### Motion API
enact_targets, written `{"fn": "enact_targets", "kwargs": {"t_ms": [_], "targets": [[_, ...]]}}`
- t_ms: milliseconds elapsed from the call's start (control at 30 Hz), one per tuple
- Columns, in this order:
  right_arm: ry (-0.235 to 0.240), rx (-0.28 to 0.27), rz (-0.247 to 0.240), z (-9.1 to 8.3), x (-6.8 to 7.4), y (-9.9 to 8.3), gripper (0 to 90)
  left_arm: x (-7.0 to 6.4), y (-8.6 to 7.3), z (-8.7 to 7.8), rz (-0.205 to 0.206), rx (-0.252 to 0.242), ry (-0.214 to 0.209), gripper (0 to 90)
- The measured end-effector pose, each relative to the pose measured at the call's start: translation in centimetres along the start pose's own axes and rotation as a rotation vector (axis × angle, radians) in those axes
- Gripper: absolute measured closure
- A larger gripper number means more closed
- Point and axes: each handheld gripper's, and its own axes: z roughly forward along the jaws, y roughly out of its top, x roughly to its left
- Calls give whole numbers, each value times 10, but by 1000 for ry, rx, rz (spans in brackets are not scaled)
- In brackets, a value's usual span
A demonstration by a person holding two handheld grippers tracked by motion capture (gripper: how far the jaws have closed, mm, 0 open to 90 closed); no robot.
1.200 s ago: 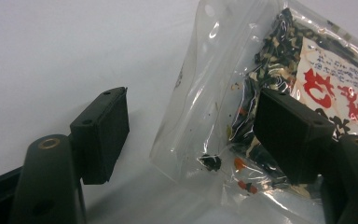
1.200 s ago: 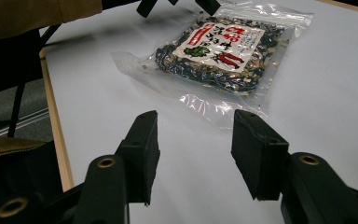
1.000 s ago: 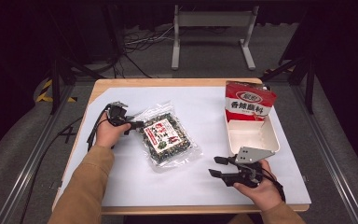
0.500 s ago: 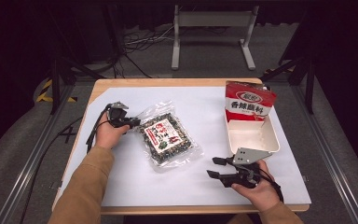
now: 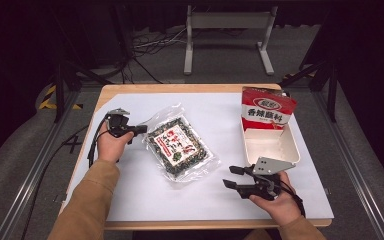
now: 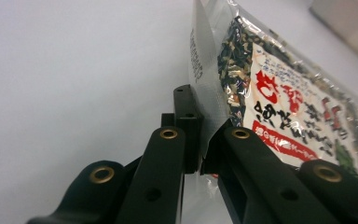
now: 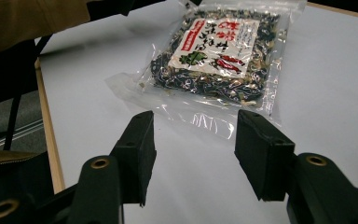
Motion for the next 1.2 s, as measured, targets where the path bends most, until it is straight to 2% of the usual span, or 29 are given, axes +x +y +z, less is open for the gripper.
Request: {"fn": "enact_targets", "kwargs": {"t_ms": [100,200,267,300,367,500,600,733,800,933,1033,1100,1200], "targets": [[-10,0,-2,1,0,0,479,-7,8,-14,4,-30,-30,890],[-30,-15,-3,0,-2,0,483,-18,12,-27,12,-82,-55,891],[-37,-23,-2,-1,-3,0,483,-28,13,-35,21,-104,-52,890],[-37,-23,-2,-1,-3,0,483,-28,13,-35,21,-104,-52,891],[-36,-24,-1,-1,-3,0,483,-40,14,-45,49,-135,-52,891],[-33,-34,0,-1,-4,1,479,-63,17,-62,98,-197,-82,891],[-34,-51,1,-3,-4,3,477,-85,18,-77,166,-236,-86,891],[-41,-66,5,-6,-6,4,466,-107,16,-90,222,-283,-117,891],[-54,-78,-7,-6,-6,4,446,-115,17,-95,245,-288,-130,891],[-65,-88,-22,-8,-6,5,425,-137,18,-109,325,-323,-128,891],[-72,-91,-31,-9,-6,5,416,-147,18,-117,356,-342,-152,891],[-78,-94,-34,-10,-6,6,412,-151,19,-120,355,-346,-198,891],[-78,-100,-40,-11,-5,8,411,-155,20,-122,356,-350,-242,892]]}}
